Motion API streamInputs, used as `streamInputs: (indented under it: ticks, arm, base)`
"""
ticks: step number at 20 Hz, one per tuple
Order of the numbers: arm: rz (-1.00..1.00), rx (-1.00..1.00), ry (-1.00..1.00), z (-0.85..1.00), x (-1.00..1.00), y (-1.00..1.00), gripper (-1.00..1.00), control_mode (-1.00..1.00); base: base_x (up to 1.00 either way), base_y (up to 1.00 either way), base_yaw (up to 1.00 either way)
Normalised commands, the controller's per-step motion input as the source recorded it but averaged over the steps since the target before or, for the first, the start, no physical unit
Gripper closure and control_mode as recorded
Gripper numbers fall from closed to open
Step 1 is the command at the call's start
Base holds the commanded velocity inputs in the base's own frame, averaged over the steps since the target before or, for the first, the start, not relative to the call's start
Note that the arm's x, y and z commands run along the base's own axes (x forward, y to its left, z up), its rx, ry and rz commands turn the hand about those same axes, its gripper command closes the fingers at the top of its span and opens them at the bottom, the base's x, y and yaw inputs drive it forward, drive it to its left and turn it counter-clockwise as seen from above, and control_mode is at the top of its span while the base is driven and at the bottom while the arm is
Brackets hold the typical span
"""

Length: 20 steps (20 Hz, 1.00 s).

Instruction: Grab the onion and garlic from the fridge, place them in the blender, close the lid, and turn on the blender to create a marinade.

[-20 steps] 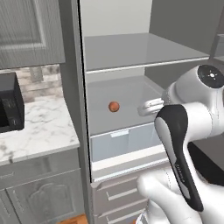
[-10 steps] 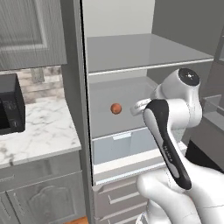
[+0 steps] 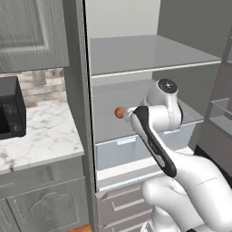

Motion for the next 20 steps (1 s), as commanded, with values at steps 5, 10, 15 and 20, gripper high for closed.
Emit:
streamInputs:
  ticks: [5,10,15,20]
  arm:
    - [-0.10,0.00,0.04,-0.23,0.73,0.26,-1.00,-1.00]
    - [0.00,0.00,0.06,-0.19,0.37,0.03,-1.00,-1.00]
    - [0.00,0.00,0.07,-0.36,0.21,-0.17,-1.00,-1.00]
    - [0.00,0.00,0.02,-0.16,0.48,0.00,-1.00,-1.00]
  base:
    - [0.00,0.00,0.00]
    - [0.00,0.00,0.00]
    - [0.00,0.00,0.00]
    - [0.00,0.00,0.00]
